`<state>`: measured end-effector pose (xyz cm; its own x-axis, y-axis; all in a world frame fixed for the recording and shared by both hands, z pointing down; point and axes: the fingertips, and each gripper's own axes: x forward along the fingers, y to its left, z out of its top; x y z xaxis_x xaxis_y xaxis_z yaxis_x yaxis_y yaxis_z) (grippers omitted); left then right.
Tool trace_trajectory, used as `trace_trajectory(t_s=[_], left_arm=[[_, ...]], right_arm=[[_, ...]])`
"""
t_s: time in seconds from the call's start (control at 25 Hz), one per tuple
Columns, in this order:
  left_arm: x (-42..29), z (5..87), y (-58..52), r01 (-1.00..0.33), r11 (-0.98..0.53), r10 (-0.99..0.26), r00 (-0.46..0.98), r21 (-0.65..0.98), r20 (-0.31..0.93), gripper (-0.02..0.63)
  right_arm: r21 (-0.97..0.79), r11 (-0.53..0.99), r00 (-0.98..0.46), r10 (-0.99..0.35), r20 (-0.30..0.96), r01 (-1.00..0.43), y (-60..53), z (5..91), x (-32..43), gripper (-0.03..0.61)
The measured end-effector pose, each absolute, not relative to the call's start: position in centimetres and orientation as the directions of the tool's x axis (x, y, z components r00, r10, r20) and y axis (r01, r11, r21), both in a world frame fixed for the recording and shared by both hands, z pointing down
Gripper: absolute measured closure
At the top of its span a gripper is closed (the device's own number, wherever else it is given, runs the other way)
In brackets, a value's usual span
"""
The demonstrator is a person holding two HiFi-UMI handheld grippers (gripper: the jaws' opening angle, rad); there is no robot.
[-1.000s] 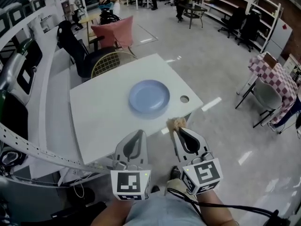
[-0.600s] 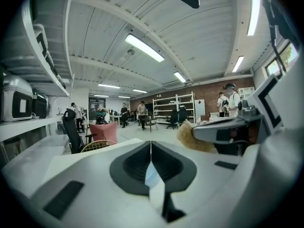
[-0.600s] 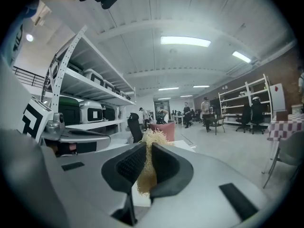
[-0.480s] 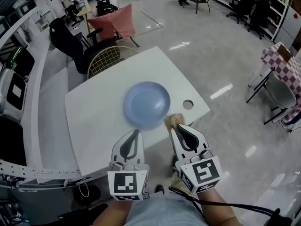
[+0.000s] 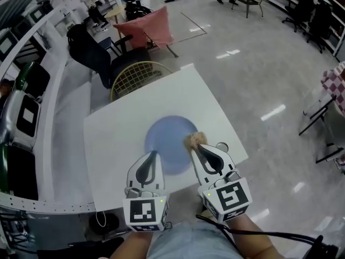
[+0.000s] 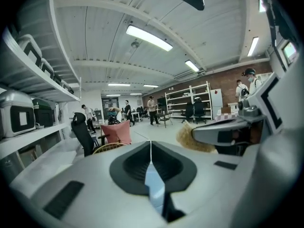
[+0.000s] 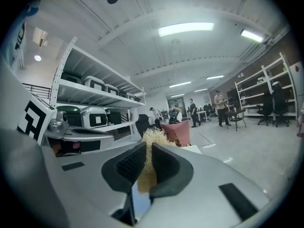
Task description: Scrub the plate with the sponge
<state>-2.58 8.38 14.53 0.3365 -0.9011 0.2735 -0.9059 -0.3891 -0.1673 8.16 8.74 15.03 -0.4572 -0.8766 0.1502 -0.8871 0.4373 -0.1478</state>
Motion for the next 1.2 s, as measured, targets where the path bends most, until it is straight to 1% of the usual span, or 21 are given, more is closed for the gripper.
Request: trace_trajectory(t_s=[0.32, 0.52, 0.64, 0.76, 0.88, 1.2], left_arm=[[-1.3, 12.4, 5.4, -0.921, -0.335, -0.933, 0.293, -0.200, 0.211, 0.598], [-2.1, 11.6, 4.4, -0.934, -0.291, -0.949, 0.254, -0.208, 0.187, 0.598], [-3.3, 11.7, 3.6, -0.943, -0.264, -0.956, 0.227, -0.202, 0.188, 0.598], [-4.9, 12.7, 2.4, -0.950, -0.243, -0.957, 0.201, -0.197, 0.208, 0.598], [-6.4, 14.7, 1.5, -0.953, -0.240, -0.948, 0.189, -0.185, 0.256, 0.598], [-10.0, 21.5, -1.0, -0.962, -0.255, -0.898, 0.198, -0.097, 0.392, 0.597]], right_arm=[[-0.129, 0.523, -0.535, -0.840, 0.088, -0.842, 5.1, 13.1, 8.7, 0.535], [-0.116, 0.559, -0.567, -0.821, 0.063, -0.821, 3.8, 12.4, 8.0, 0.535], [-0.116, 0.566, -0.575, -0.815, 0.068, -0.816, 2.9, 12.6, 7.3, 0.535], [-0.120, 0.572, -0.583, -0.808, 0.089, -0.811, 1.7, 13.6, 6.4, 0.535], [-0.126, 0.574, -0.587, -0.800, 0.126, -0.809, 0.8, 15.0, 5.5, 0.535], [-0.160, 0.558, -0.580, -0.768, 0.273, -0.814, -1.8, 20.6, 2.6, 0.535]])
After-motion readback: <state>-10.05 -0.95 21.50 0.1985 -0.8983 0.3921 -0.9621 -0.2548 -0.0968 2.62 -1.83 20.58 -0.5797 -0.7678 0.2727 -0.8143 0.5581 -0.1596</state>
